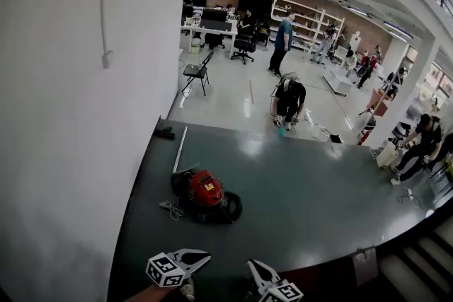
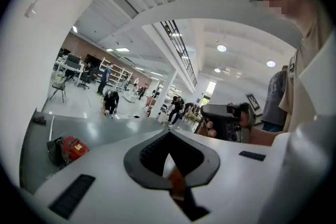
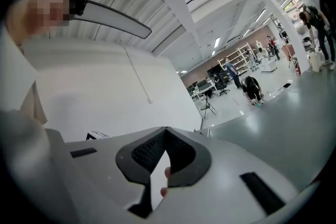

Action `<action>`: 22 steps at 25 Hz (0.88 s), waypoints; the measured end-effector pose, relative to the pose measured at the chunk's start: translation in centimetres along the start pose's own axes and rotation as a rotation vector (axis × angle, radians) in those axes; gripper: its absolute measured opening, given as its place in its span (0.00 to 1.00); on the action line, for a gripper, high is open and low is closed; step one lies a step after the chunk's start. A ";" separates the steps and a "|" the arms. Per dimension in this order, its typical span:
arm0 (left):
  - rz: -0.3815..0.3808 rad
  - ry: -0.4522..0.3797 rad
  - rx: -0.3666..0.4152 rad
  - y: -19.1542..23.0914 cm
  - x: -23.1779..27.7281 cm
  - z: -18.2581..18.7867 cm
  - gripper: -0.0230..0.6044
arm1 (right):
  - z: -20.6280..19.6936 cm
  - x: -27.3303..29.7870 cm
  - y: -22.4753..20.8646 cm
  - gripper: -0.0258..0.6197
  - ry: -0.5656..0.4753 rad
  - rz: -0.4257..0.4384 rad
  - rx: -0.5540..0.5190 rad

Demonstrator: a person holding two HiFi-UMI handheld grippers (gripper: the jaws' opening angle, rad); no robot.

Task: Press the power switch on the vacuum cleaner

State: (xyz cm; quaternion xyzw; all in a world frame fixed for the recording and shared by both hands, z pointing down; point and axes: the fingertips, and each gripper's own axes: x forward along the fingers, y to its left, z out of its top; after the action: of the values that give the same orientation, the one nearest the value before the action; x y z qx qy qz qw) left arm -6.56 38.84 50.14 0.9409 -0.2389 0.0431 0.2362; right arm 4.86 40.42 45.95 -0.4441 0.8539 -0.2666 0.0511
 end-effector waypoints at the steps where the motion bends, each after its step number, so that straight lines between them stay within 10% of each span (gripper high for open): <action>1: -0.016 -0.006 0.012 0.4 0.8 0.6 0.04 | 0.6 0.9 -0.6 0.05 -0.001 -0.002 -0.001; 11: -0.005 0.021 0.050 8.3 6.9 4.8 0.04 | 5.0 7.9 -5.3 0.05 -0.020 0.003 0.007; 22: 0.092 0.023 0.103 16.7 18.0 12.7 0.04 | 10.8 15.5 -20.4 0.05 0.023 0.004 -0.007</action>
State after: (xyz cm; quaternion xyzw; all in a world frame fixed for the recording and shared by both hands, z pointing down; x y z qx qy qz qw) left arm 1.06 12.22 49.45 0.9392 -0.2768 0.0772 0.1879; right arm 14.00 14.36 49.33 -0.4394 0.8563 -0.2686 0.0400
